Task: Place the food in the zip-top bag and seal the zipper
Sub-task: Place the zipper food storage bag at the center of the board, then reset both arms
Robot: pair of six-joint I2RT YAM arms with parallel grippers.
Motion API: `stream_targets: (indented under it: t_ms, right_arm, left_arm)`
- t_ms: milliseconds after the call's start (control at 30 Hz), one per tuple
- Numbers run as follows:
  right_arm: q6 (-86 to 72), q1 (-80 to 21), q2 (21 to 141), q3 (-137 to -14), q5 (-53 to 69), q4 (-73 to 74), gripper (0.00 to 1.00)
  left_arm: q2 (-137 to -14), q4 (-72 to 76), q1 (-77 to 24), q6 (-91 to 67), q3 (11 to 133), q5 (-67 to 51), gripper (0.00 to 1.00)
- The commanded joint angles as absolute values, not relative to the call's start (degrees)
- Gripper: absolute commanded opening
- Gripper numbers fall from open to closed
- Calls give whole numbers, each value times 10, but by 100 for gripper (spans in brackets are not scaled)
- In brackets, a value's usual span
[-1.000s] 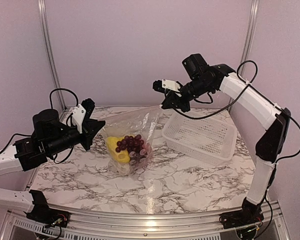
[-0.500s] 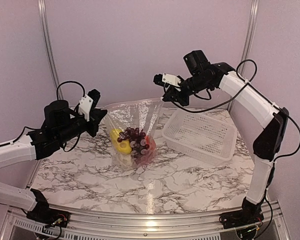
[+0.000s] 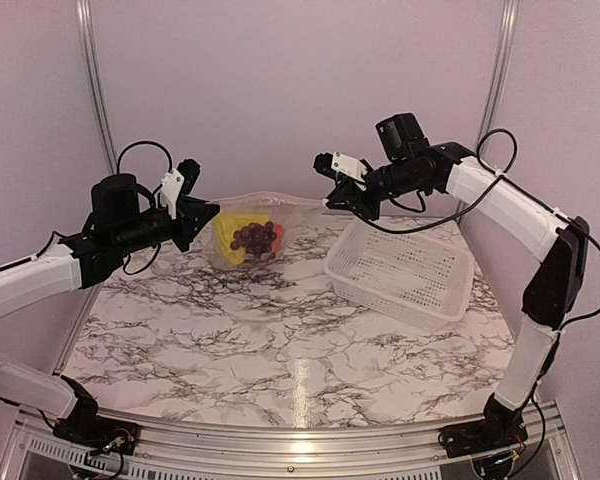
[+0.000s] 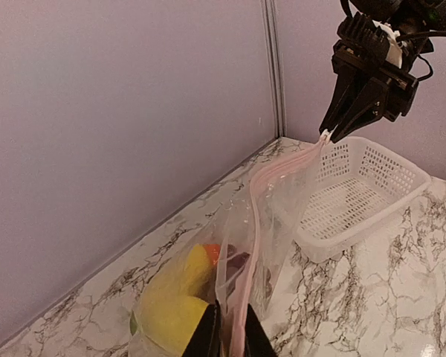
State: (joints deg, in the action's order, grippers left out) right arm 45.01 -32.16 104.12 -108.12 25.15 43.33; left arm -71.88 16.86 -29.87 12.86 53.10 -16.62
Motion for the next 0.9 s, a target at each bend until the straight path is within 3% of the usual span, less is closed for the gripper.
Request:
stream_targets:
  t_ms: [0,200,333,433,633,700,867]
  right_arm:
    - [447,-355,991,-993,294,418,13]
    - [413,-366,945,-947,324,438,45]
    - [365,-329,916,-937,352,407,65]
    - [314,-282,896,-918,365,366,96]
    - [199,-178,830,-847,349,248,98]
    - [157,-161,800,-810,282,193,98]
    - [111,-158,759,-746,144,131,99]
  left_arm:
    - [-654,116,-315,93,469,-222,18]
    - [-555,26,-321,80,450,-195,42]
    - [-522,9,-320,78,455,-109,56]
    - [-527,9,-320,63,463,-21,65]
    - [-549,1,-319,26,497,118,78]
    - [-556,-7,-319,15,510,144,97]
    - [-577,-11,-319,16,523,168,99]
